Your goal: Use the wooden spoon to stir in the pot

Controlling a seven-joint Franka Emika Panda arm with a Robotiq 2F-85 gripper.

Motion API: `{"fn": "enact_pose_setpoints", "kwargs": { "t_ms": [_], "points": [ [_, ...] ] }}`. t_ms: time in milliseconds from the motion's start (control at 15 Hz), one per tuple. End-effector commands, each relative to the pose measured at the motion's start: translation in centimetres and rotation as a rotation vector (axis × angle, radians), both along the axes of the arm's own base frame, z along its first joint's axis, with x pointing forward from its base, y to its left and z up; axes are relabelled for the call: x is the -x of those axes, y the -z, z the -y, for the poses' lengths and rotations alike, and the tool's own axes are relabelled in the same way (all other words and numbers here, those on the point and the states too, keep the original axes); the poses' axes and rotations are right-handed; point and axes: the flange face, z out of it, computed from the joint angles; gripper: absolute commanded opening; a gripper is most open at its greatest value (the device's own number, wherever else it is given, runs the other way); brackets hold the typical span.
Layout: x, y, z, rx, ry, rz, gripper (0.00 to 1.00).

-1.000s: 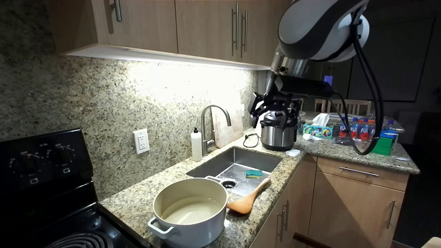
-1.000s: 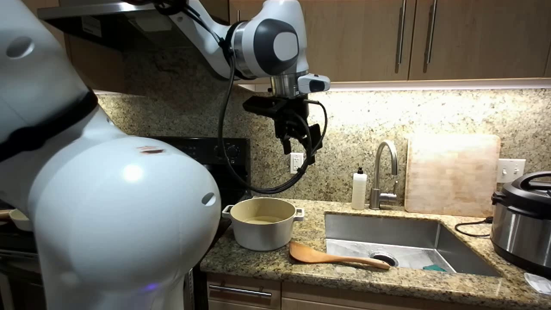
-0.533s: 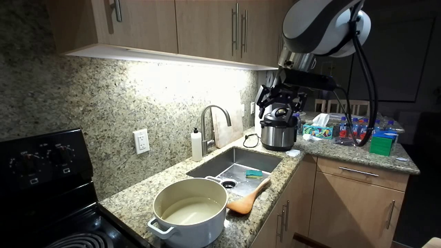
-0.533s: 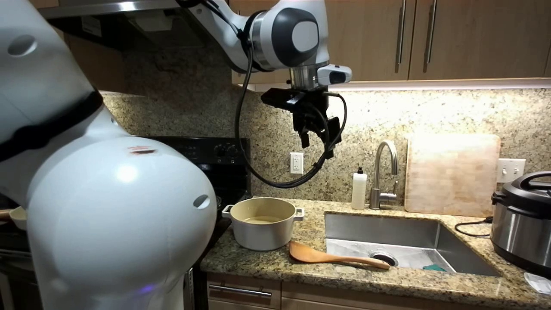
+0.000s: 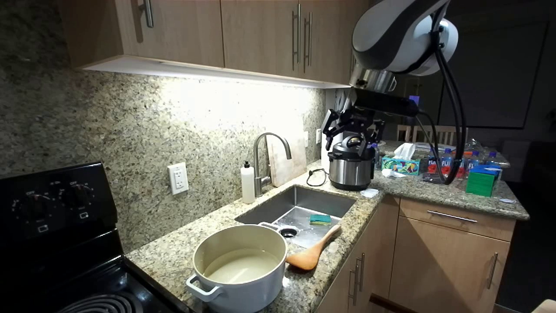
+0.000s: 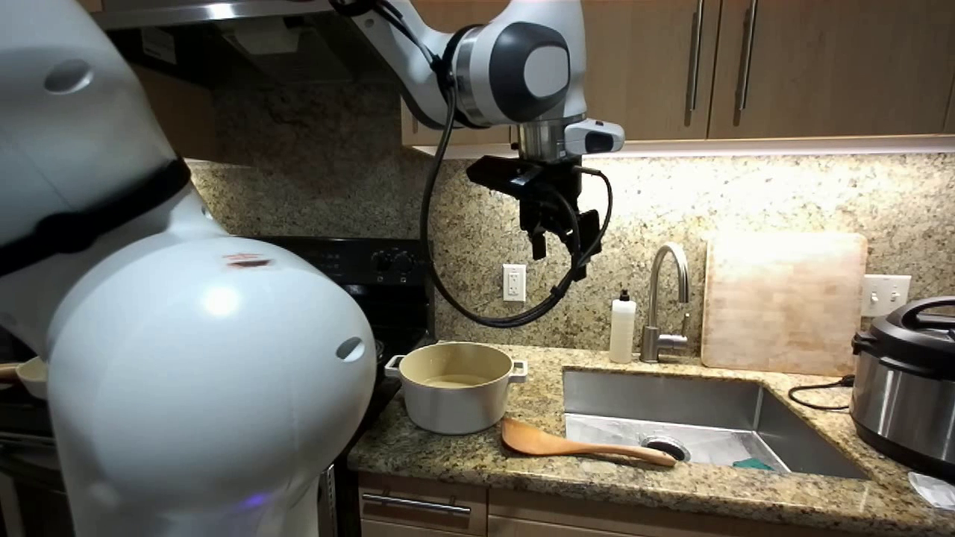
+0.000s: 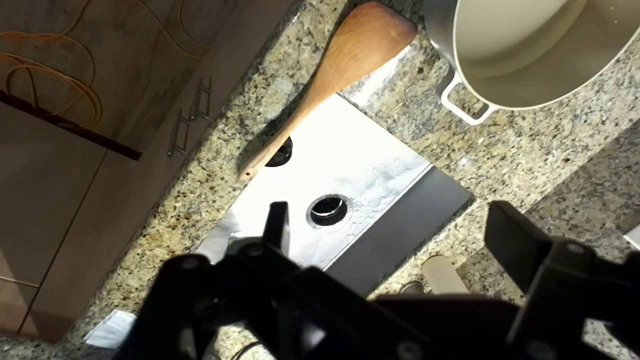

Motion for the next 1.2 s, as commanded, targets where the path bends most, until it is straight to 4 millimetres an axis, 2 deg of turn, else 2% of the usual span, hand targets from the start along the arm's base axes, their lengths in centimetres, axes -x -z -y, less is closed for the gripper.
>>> {"fn": "enact_pose_setpoints", "kwargs": {
  "t_ms": [0,200,333,800,1133],
  "points": [
    [-3.3,0.8,0.8,-0.071,0.054,-0.018,1.00],
    [-6.0,1.9,2.0,-0.126,0.129,-0.061,1.00],
    [-7.9,3.5,3.4,-0.160,0.194,-0.097,1.00],
    [-14.1,9.5,6.6,-0.170,0.397,-0.114,1.00],
    [-17.3,14.5,7.5,-0.147,0.451,-0.190,1.00]
  ]
}}
